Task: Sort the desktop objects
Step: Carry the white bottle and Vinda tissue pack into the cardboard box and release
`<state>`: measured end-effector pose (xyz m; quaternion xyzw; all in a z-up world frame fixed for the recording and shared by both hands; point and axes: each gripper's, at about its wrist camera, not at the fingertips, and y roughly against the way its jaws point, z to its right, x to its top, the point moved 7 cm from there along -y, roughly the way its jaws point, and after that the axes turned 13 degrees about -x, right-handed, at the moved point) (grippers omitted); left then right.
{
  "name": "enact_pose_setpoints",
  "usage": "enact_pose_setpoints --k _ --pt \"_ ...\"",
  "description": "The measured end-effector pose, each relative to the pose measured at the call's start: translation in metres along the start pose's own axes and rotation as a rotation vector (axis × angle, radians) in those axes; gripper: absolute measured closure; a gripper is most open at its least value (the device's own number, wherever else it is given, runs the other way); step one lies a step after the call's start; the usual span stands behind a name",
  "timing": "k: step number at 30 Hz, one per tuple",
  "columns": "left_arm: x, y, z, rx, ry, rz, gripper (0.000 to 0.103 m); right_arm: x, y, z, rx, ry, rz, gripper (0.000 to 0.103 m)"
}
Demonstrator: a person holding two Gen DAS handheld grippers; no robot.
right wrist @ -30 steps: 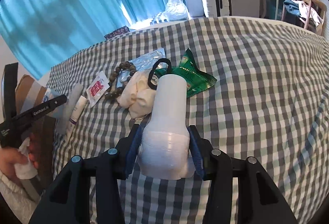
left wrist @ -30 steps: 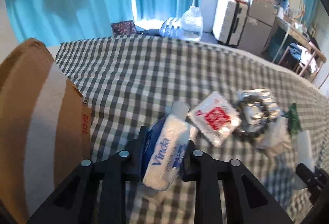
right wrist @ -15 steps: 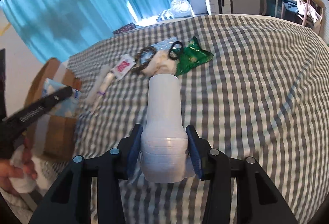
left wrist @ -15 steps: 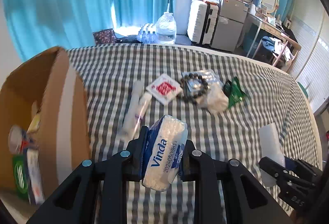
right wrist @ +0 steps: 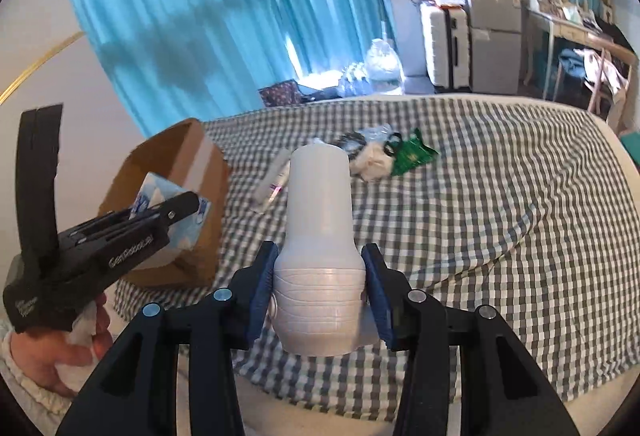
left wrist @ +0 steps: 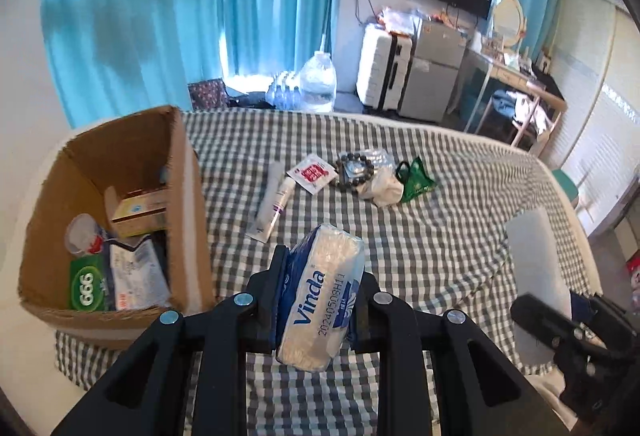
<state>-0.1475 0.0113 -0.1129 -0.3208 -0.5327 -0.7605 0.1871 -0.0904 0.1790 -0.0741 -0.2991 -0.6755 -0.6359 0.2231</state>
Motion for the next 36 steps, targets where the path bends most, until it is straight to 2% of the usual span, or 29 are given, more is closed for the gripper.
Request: enact_pose_setpoints --k 10,12,16,19,22,27,36 --pt "-0.003 0.051 -0.017 0.017 0.025 0.068 0.079 -0.001 0.041 -0.043 0.032 0.081 0.063 0.060" --pt "-0.001 0.067 -0.029 0.058 0.038 0.100 0.079 -0.001 0.042 -0.049 0.041 0.096 0.066 0.060" --pt "0.009 0.094 -0.058 0.104 0.061 0.157 0.079 0.003 0.046 -0.062 0.118 0.075 0.058 0.060" --pt "0.013 0.108 -0.085 0.138 0.081 0.180 0.079 0.008 0.046 -0.076 0.120 0.094 0.061 0.060" --pt "0.012 0.118 -0.118 0.181 0.113 0.193 0.079 0.011 0.042 -0.095 0.170 0.091 0.046 0.060" --pt "0.003 0.117 -0.168 0.230 0.144 0.163 0.079 0.014 0.027 -0.137 0.228 0.132 0.026 0.060" --pt "-0.005 0.081 -0.234 0.230 0.207 0.071 0.079 0.027 -0.024 -0.214 0.321 0.199 -0.041 0.060"
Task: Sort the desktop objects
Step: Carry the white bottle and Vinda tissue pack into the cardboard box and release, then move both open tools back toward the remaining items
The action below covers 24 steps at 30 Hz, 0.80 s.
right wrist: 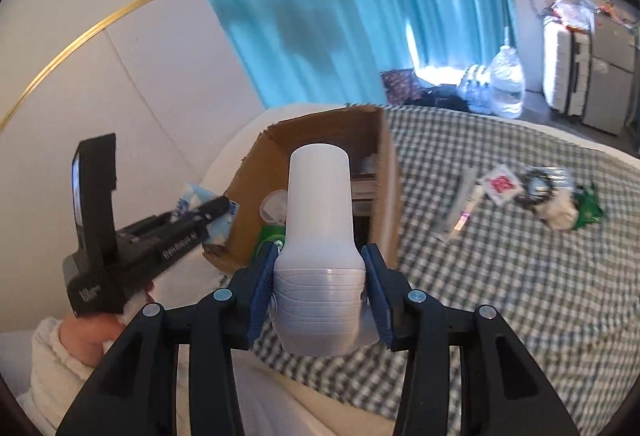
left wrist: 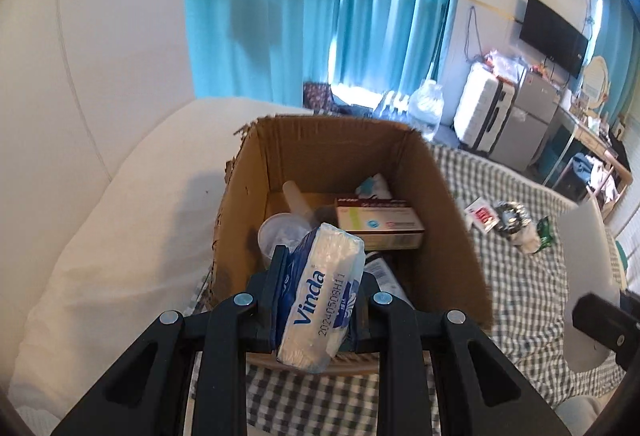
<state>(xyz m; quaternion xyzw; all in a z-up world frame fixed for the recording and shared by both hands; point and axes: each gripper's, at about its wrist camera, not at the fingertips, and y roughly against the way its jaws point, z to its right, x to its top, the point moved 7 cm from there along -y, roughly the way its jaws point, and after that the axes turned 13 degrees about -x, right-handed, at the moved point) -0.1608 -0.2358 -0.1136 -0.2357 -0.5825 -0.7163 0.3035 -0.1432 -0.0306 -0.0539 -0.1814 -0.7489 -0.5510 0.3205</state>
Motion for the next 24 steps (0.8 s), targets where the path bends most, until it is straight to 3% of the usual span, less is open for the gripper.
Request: enact_pose_setpoints --k 7,11,12,13,15,17,24 --pt "0.020 -0.051 -0.016 0.005 -0.021 -0.070 0.079 0.027 -0.077 -0.017 0.033 -0.017 -0.072 0.060" --pt "0.039 -0.074 -0.022 0.021 -0.031 -0.095 0.074 0.028 -0.105 -0.018 -0.019 -0.005 -0.123 0.055" --pt "0.042 -0.078 -0.022 0.014 -0.026 -0.096 0.064 0.027 -0.107 -0.019 -0.017 0.002 -0.125 0.054" --pt "0.046 -0.081 -0.021 0.008 -0.019 -0.092 0.039 0.026 -0.108 -0.019 -0.008 0.008 -0.121 0.052" --pt "0.052 -0.080 -0.024 0.043 -0.007 -0.067 0.007 0.024 -0.106 -0.014 -0.030 0.007 -0.116 0.050" --pt "0.056 -0.073 -0.026 0.078 0.007 -0.027 0.006 0.022 -0.101 -0.006 -0.054 -0.003 -0.103 0.049" --pt "0.038 -0.048 -0.028 0.115 0.021 -0.052 0.004 -0.002 -0.068 0.032 -0.105 -0.098 -0.110 0.048"
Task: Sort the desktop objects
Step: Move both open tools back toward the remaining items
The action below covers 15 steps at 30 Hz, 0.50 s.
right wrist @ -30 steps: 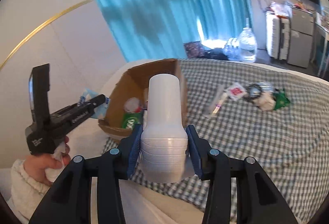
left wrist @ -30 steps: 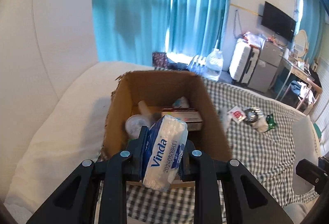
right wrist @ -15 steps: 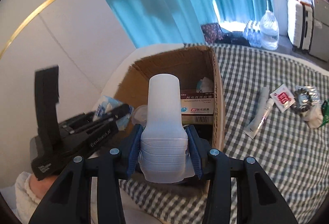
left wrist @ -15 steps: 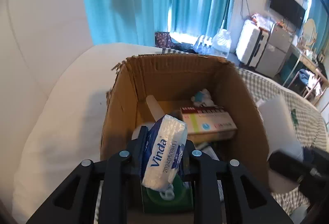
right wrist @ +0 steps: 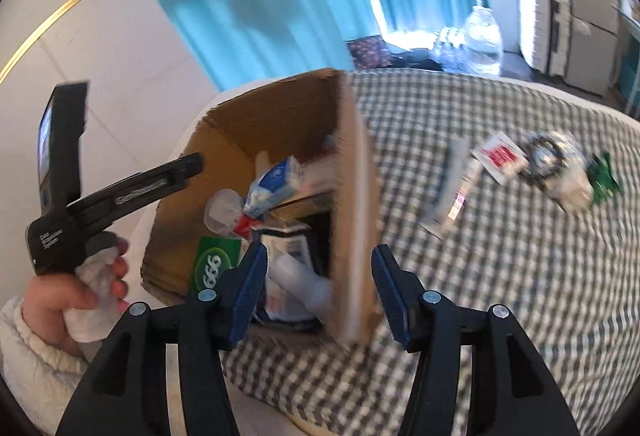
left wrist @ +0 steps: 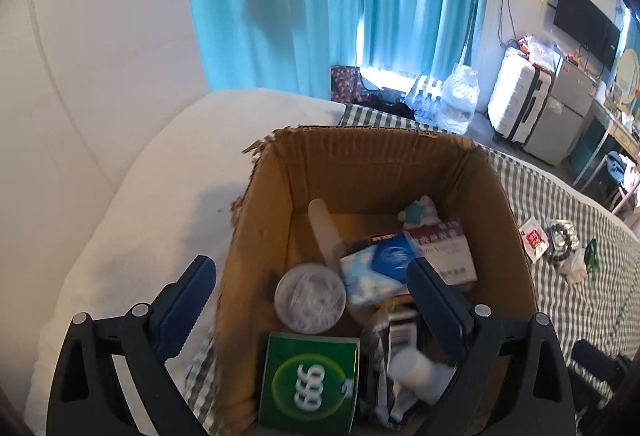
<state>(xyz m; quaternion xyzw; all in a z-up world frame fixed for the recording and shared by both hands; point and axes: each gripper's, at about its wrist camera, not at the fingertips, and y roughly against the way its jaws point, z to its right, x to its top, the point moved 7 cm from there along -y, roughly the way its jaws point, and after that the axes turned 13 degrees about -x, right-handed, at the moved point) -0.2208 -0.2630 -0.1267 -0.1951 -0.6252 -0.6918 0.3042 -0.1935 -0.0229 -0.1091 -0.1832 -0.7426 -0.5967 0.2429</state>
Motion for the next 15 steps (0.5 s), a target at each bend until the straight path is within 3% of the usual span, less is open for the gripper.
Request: enact_pose_setpoints --k 9,13,15 --pt "-0.048 0.052 0.026 -0.056 0.017 0.013 0.002 -0.020 0.065 0.053 -0.083 -0.075 0.075 0.047" --pt "-0.069 0.068 0.065 -0.095 -0.015 0.019 0.000 -0.022 0.097 0.075 -0.147 -0.081 0.144 0.038" --pt "-0.083 0.074 0.088 -0.128 -0.040 0.026 0.000 -0.023 0.113 0.084 -0.194 -0.083 0.178 0.028"
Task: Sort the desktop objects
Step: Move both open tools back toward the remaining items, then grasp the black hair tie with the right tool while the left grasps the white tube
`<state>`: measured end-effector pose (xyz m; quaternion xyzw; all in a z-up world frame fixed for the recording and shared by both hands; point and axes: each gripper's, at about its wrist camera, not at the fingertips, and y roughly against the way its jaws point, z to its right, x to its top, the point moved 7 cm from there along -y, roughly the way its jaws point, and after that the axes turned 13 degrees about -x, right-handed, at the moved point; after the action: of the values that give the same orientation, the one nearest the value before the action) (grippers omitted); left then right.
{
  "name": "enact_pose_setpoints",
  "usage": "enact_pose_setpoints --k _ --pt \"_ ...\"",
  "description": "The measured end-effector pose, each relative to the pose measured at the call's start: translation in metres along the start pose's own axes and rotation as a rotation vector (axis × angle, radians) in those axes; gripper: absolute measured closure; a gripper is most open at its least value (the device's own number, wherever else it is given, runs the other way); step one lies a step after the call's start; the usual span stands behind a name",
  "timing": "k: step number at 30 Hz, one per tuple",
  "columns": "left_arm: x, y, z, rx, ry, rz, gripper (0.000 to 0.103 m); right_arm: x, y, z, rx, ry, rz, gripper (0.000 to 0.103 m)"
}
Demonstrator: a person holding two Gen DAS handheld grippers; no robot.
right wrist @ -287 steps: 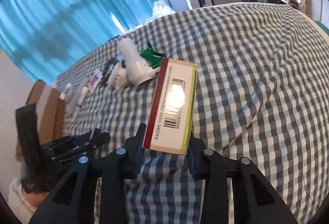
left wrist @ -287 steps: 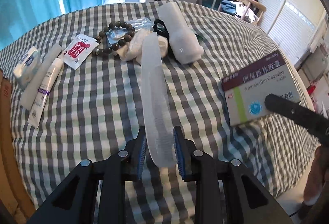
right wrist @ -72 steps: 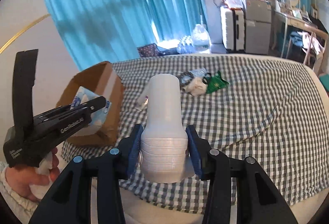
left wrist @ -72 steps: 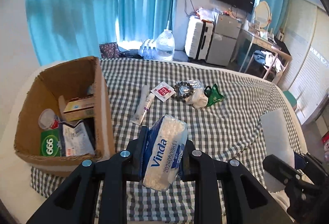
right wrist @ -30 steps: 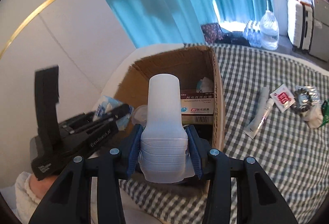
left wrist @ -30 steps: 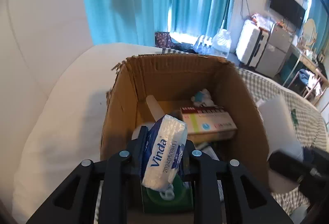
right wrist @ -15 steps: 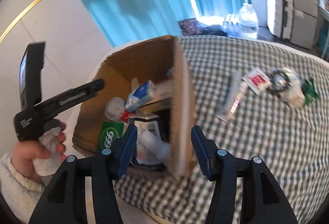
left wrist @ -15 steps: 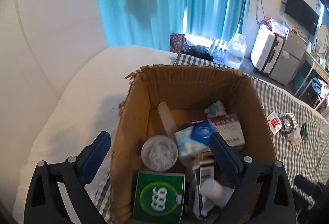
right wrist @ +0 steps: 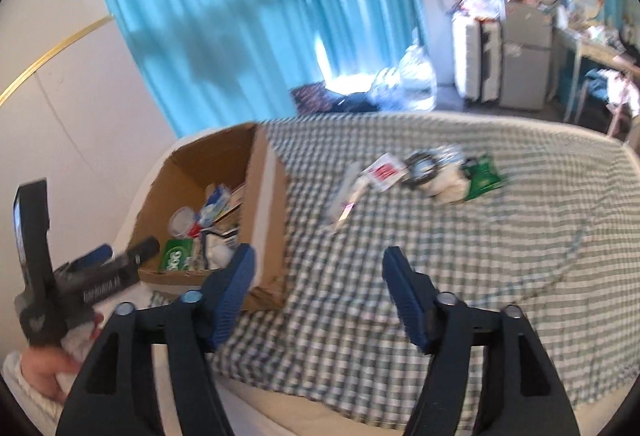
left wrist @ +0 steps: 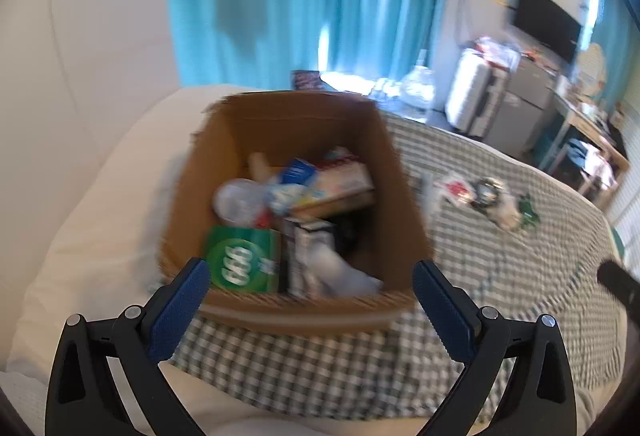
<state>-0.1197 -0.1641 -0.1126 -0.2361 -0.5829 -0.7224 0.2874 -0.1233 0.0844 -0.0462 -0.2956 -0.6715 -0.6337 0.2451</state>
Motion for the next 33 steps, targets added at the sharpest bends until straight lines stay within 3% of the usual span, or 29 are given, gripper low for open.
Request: enact_pose_setpoints --k 7,15,23,33 --pt "-0.023 0.002 0.062 -0.014 -0.072 -0.006 0.000 -0.002 0.044 0.043 -0.124 0.013 0.115 0.017" --pt "-0.038 0.005 0.122 -0.027 -0.189 -0.015 0.000 -0.004 0.060 0.076 -0.141 -0.027 0.136 0.016" --pt "-0.044 0.001 0.142 -0.033 -0.219 -0.021 0.000 -0.015 0.055 0.115 -0.142 -0.101 0.111 0.016" --pt "-0.046 -0.031 0.156 -0.052 -0.224 -0.056 0.000 -0.026 0.028 0.150 -0.146 -0.180 0.092 0.016"
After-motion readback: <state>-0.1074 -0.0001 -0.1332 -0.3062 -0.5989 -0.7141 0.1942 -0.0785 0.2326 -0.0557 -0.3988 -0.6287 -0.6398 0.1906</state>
